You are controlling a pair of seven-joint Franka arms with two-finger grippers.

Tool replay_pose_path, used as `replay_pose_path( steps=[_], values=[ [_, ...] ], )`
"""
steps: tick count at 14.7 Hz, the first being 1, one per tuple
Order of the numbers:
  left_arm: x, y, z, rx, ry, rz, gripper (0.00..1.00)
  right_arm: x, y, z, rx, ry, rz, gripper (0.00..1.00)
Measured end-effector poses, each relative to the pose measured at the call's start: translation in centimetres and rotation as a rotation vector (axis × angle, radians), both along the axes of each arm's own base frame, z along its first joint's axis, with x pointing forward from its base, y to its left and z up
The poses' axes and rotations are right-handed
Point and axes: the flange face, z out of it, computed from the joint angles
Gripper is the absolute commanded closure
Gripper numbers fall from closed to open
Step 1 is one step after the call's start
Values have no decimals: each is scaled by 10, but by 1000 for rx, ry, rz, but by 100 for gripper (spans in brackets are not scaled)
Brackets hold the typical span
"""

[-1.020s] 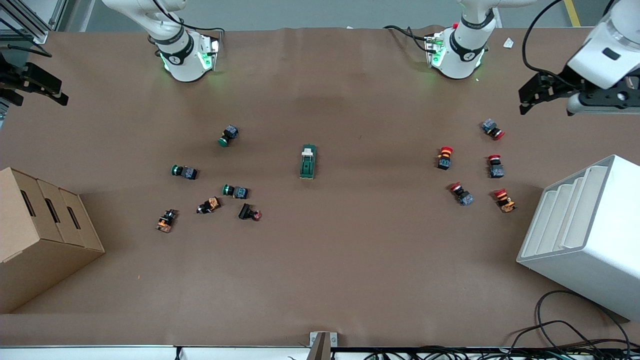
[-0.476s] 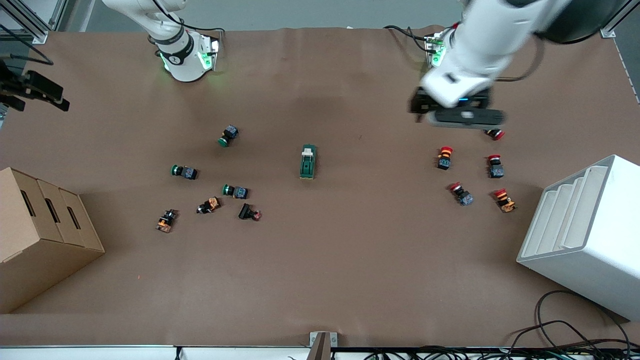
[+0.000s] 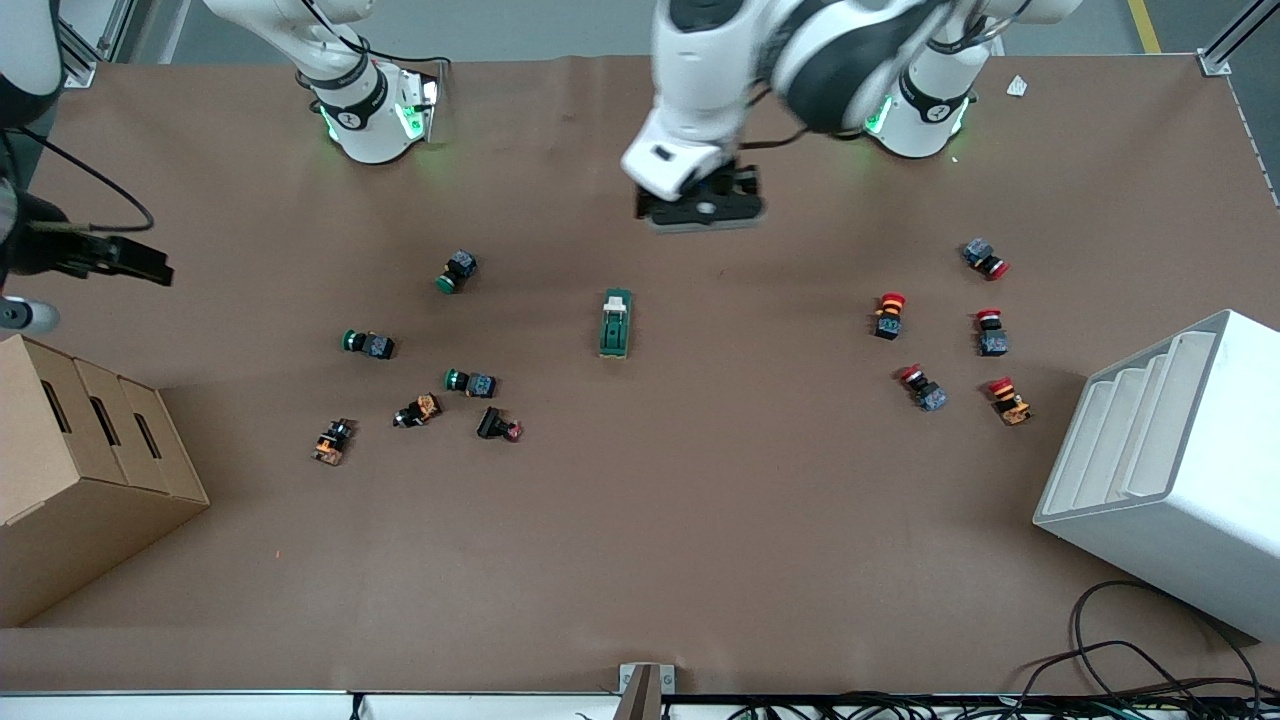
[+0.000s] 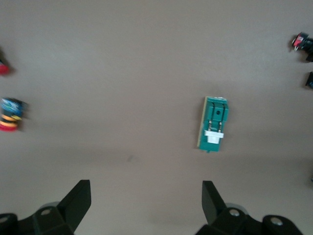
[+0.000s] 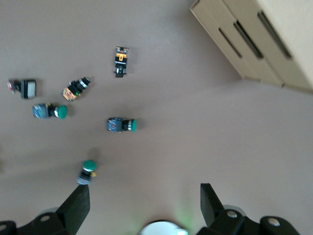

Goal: Close load switch with both arms

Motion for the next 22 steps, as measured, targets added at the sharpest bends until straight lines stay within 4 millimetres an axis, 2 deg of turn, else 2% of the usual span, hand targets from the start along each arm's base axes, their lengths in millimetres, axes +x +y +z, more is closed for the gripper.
replay_pose_path(
  steps=[2,4,7,10,12,14,17,22],
  values=[
    [-33,-41,-41,17,-41,36,0,1,38,-12,20,16,-169,0],
    [-64,-73,-81,12,-73,93,0,0,92,-31,39,29,-331,0],
    [-107,-101,-142,17,-165,137,0,-8,175,-59,70,30,-509,0],
    [-148,-104,-198,43,-292,139,0,-25,255,-91,114,-9,-613,0],
    [-168,-101,-224,40,-372,138,0,-37,292,-128,169,-10,-645,0],
    [-181,-98,-240,28,-438,112,0,-46,312,-167,190,13,-662,0],
    [-194,-93,-264,-24,-565,71,1,-54,343,-213,209,42,-676,0],
    [-192,-78,-311,-54,-771,-17,1,-80,400,-277,197,37,-668,0]
  ],
)
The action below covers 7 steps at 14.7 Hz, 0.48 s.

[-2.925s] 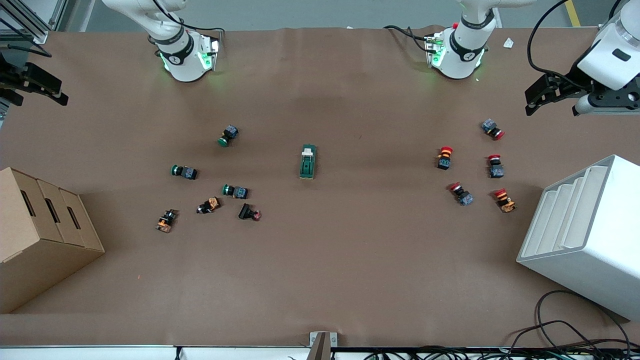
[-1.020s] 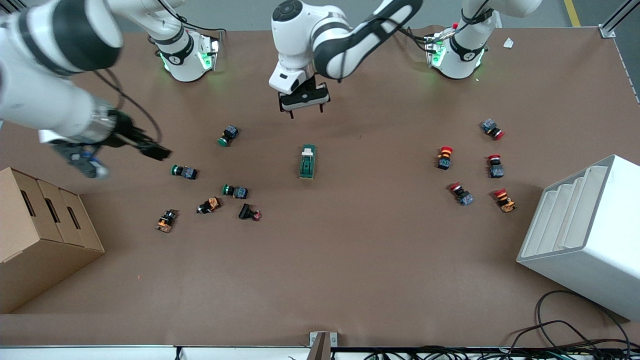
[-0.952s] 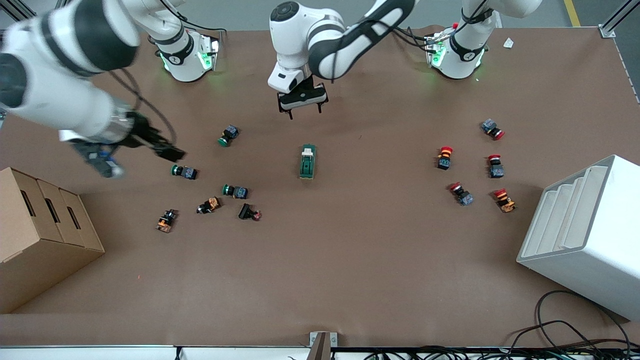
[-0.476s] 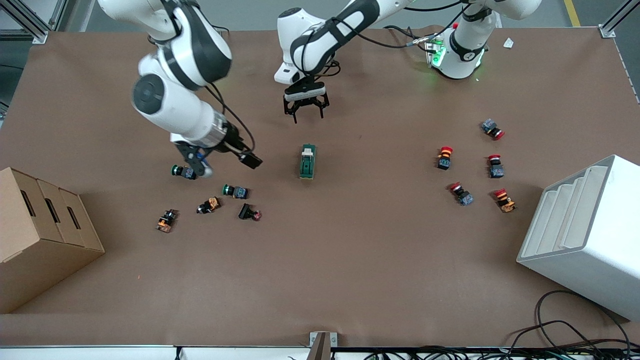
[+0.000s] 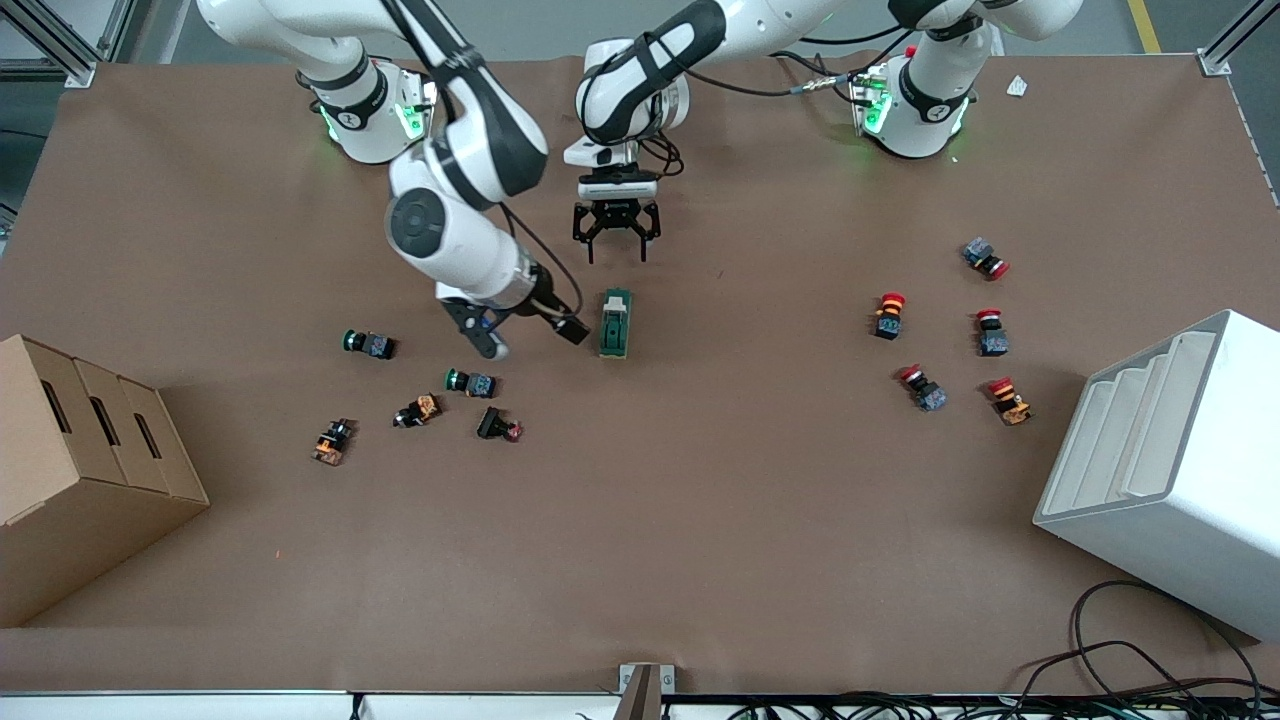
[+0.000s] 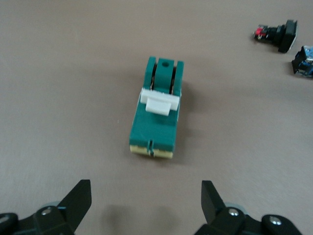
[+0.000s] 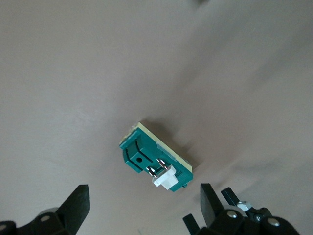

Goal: Close load switch with both arms

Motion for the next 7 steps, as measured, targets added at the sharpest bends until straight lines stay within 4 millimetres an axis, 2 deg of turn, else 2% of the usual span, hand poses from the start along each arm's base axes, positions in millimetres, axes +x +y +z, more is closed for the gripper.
replay_pose_path(
  steps=[4,7],
  values=[
    [4,5,-15,47,-120,-55,1,-30,42,-43,13,-4,10,0],
    [-1,7,-30,63,-188,-67,1,-47,61,-63,18,-15,12,0]
  ],
)
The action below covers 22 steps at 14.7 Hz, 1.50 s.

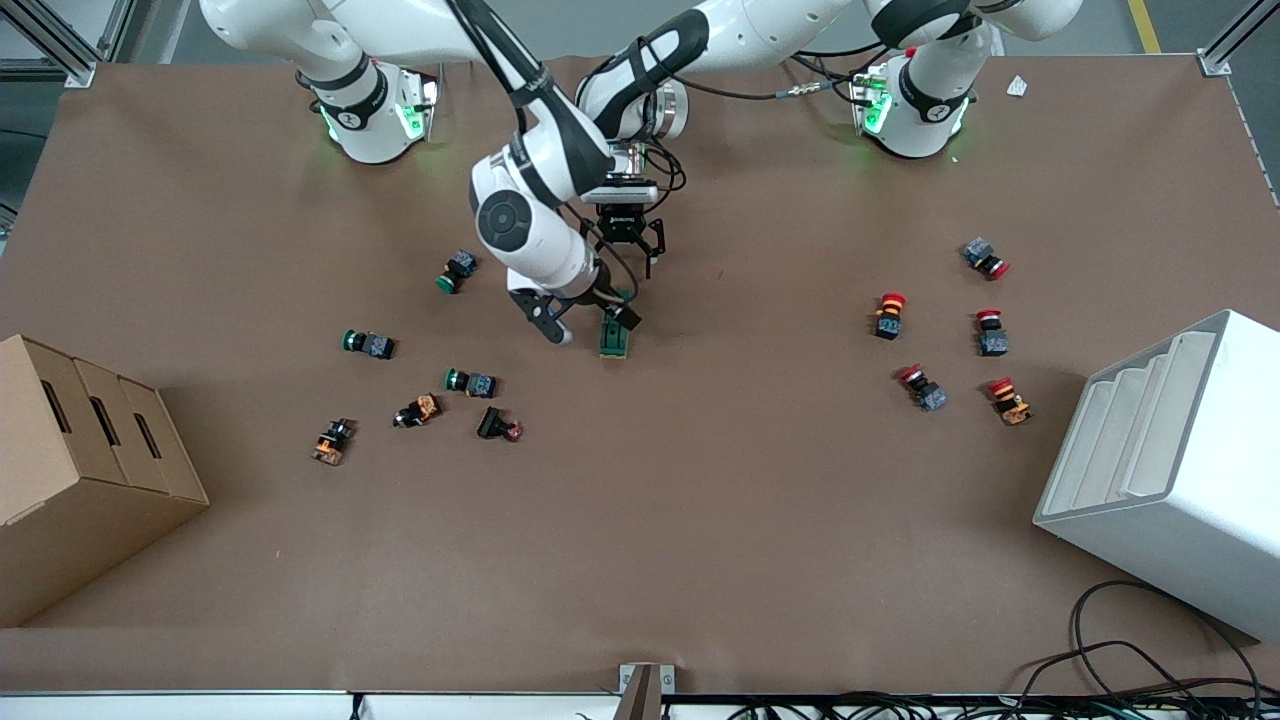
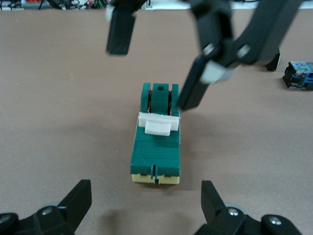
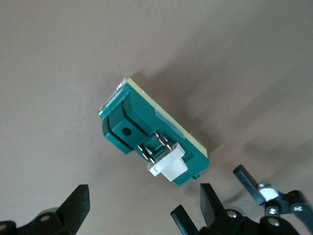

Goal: Close load switch with both arms

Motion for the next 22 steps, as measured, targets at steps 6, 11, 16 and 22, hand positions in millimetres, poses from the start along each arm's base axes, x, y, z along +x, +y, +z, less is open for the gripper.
replay_pose_path(
  steps=[6,11,16,22],
  values=[
    [3,9,-28,-2,-103,-19,1,-6,5,-38,-19,-47,-30,0],
    [-3,8,-33,-13,-141,-23,1,-1,7,-40,-13,-39,-105,0],
    [0,7,-32,-16,-146,-19,1,6,8,-34,-13,-6,-127,0],
    [2,6,-32,-17,-148,-16,1,64,4,10,47,-16,-171,0]
  ],
)
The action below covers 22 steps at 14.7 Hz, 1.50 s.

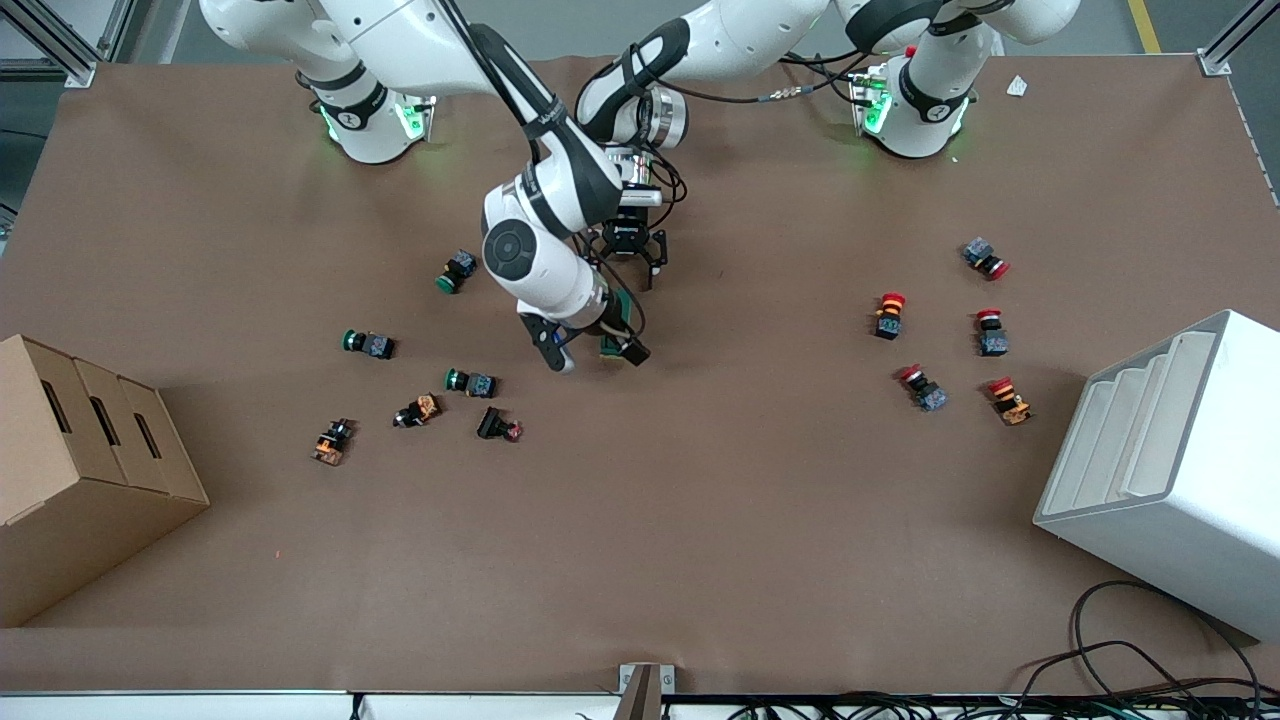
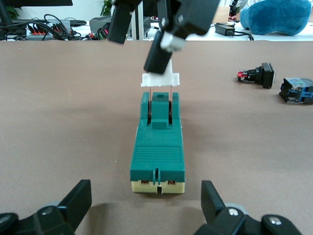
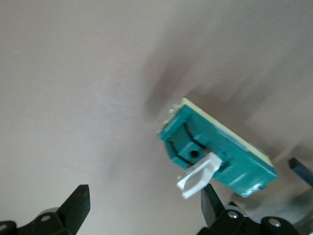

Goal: Close load switch with both arms

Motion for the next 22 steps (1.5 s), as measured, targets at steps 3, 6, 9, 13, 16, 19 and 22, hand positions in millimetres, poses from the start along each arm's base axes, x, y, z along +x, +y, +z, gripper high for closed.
replay_pose_path(
  steps=[3,6,9,13,16,19,22],
  values=[
    [0,0,0,0,0,0,1,0,1,-14,-10,7,-1,0],
    [1,0,0,0,-1,2,1,3,3,-30,-20,10,-2,0],
    [7,-1,-1,-2,-7,11,1,10,5,-33,-20,16,-2,0],
    [11,-1,-6,0,-6,19,1,25,-3,-34,-13,62,-40,0],
    [11,-1,-6,0,-6,19,1,35,-10,-39,-1,126,-91,0],
    [11,-1,-6,0,-6,20,1,44,-12,-43,2,185,-114,0],
    [12,-1,-6,1,-7,21,1,52,-21,-48,15,248,-137,0]
  ],
)
